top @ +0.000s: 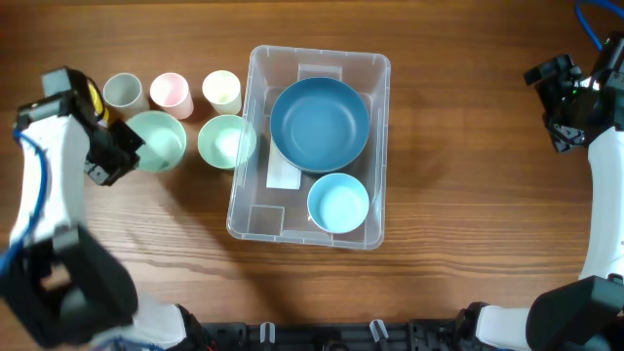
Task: Pack container
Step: 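Grasp the mint green bowl with the left gripper and lift it, then stack the mint green bowl onto the light blue bowl, then grasp the second mint green bowl with the left gripper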
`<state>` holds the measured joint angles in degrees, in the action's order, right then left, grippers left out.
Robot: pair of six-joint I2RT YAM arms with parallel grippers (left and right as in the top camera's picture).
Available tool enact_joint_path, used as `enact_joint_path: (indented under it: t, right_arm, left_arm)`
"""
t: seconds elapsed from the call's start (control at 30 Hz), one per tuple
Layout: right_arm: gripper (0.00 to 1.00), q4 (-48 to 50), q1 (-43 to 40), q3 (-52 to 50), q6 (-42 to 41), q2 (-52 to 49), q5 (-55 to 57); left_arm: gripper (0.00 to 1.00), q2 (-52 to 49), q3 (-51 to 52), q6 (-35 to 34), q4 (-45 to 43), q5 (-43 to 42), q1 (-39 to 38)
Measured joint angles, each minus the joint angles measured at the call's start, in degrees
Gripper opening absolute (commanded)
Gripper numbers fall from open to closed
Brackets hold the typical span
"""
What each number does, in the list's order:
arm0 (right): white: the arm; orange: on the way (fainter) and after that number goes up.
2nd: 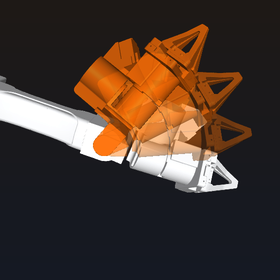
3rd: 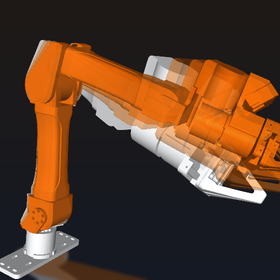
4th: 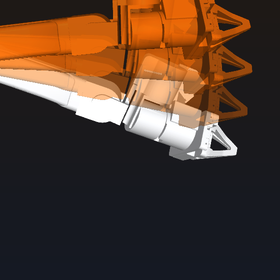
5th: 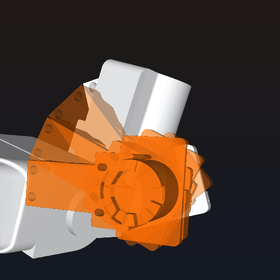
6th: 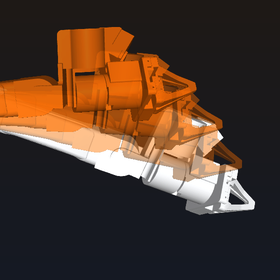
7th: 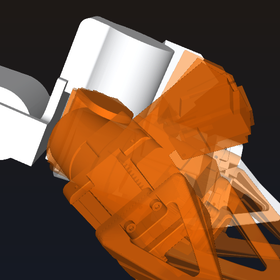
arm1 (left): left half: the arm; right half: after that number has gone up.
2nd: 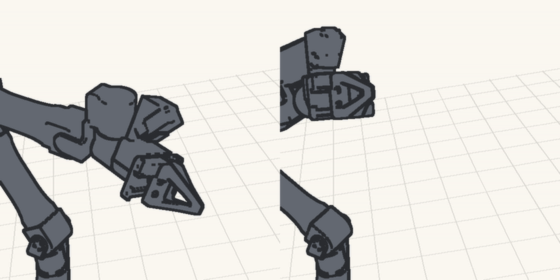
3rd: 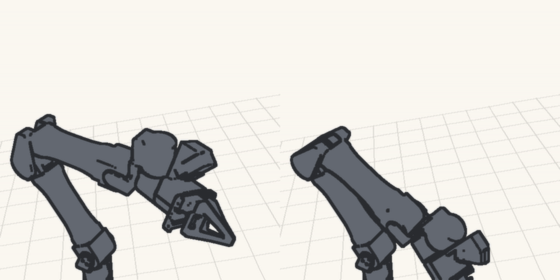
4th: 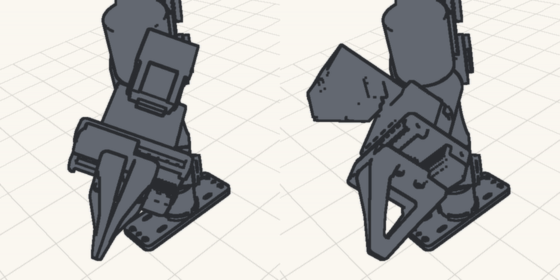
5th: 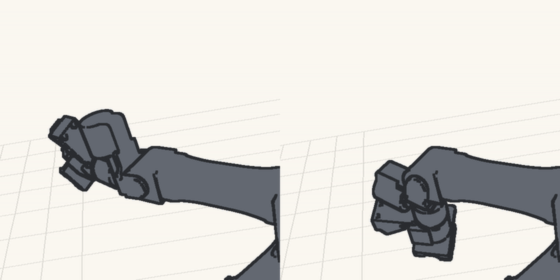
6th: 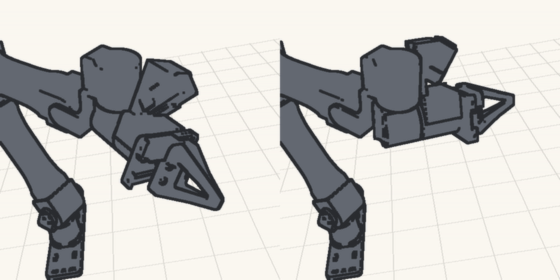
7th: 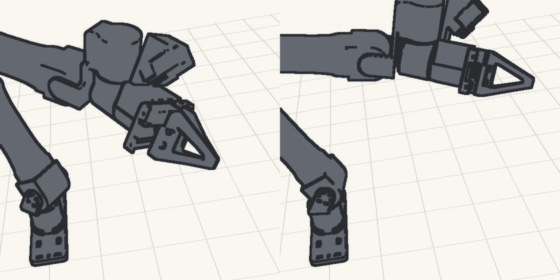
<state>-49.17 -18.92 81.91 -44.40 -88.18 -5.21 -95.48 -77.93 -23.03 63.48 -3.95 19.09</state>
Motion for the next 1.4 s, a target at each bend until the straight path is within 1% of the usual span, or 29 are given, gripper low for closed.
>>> enact_joint_path:
  t: [0.07, 0.13, 0.23, 0.27, 0.3, 0.33, 0.4, 0.47, 0.6, 0.77, 0.8, 0.83, 0.87, 0.9, 0.97, 1.0, 1.07, 1.13, 1.23, 1.3, 1.4]
  right_arm:
    - [1.0, 0.0, 0.0, 0.0, 0.0, 0.0, 0.0]
    - [1.0, 0.0, 0.0, 0.0, 0.0, 0.0, 0.0]
    - [1.0, 0.0, 0.0, 0.0, 0.0, 0.0, 0.0]
    - [1.0, 0.0, 0.0, 0.0, 0.0, 0.0, 0.0]
    - [1.0, 0.0, 0.0, 0.0, 0.0, 0.0, 0.0]
    - [1.0, 0.0, 0.0, 0.0, 0.0, 0.0, 0.0]
    - [1.0, 0.0, 0.0, 0.0, 0.0, 0.0, 0.0]
    - [1.0, 0.0, 0.0, 0.0, 0.0, 0.0, 0.0]
    - [1.0, 0.0, 0.0, 0.0, 0.0, 0.0, 0.0]
    - [1.0, 0.0, 0.0, 0.0, 0.0, 0.0, 0.0]
    - [1.0, 0.0, 0.0, 0.0, 0.0, 0.0, 0.0]
    - [1.0, 0.0, 0.0, 0.0, 0.0, 0.0, 0.0]
    - [1.0, 0.0, 0.0, 0.0, 0.0, 0.0, 0.0]
    - [1.0, 0.0, 0.0, 0.0, 0.0, 0.0, 0.0]
    - [1.0, 0.0, 0.0, 0.0, 0.0, 0.0, 0.0]
    - [1.0, 0.0, 0.0, 0.0, 0.0, 0.0, 0.0]
    - [1.0, 0.0, 0.0, 0.0, 0.0, 0.0, 0.0]
    - [1.0, 0.0, 0.0, 0.0, 0.0, 0.0, 0.0]
    - [1.0, 0.0, 0.0, 0.0, 0.0, 0.0, 0.0]
    - [1.0, 0.0, 0.0, 0.0, 0.0, 0.0, 0.0]
    - [1.0, 0.0, 0.0, 0.0, 0.0, 0.0, 0.0]
  left_arm:
    - [0.04, 6.0, 0.0, 0.2, 1.0, -0.2, -2.5]
    - [0.04, 12.5, 0.0, 0.5, 1.7, -0.7, -8.2]
    - [0.04, 17.4, 0.0, 0.7, 1.4, -1.3, -18.2]
    - [0.04, 18.0, 0.0, 0.7, 1.0, -1.2, -22.6]
    - [0.04, 18.1, 0.0, 0.6, 0.5, -1.5, -25.3]
    - [0.04, 17.8, 0.0, 0.3, -0.6, -0.8, -30.4]
    - [0.04, 16.3, 0.0, -0.5, -3.4, 0.6, -37.6]
    - [0.04, 13.7, 0.1, -1.4, -5.7, 1.5, -42.7]
    - [0.04, 6.9, 0.3, -3.8, -6.6, 2.6, -49.8]
    - [0.04, 0.3, 0.9, -4.8, -4.9, 2.6, -56.0]
    - [0.06, -0.7, 0.9, -4.8, -4.9, 2.6, -57.2]
    - [0.15, -1.5, 0.9, -4.9, -4.9, 2.6, -58.3]
    - [0.29, -2.2, 0.9, -5.0, -4.9, 2.6, -59.4]
    - [0.39, -2.6, 0.9, -5.2, -4.9, 2.7, -60.3]
    - [0.53, -2.9, 0.9, -6.0, -4.8, 2.8, -61.1]
    - [0.58, -2.8, 0.9, -7.0, -4.8, 3.3, -61.4]
    - [0.6, -2.1, 0.9, -7.5, -3.9, 4.2, -60.8]
    - [0.63, 0.7, 1.2, -8.0, -2.1, 5.2, -58.5]
    - [0.71, 7.6, 1.2, -8.2, 0.3, 7.6, -52.3]
    - [0.71, 11.2, 1.2, -8.5, 1.3, 8.7, -48.0]
    - [0.69, 14.8, 1.2, -8.7, 2.3, 9.9, -38.8]
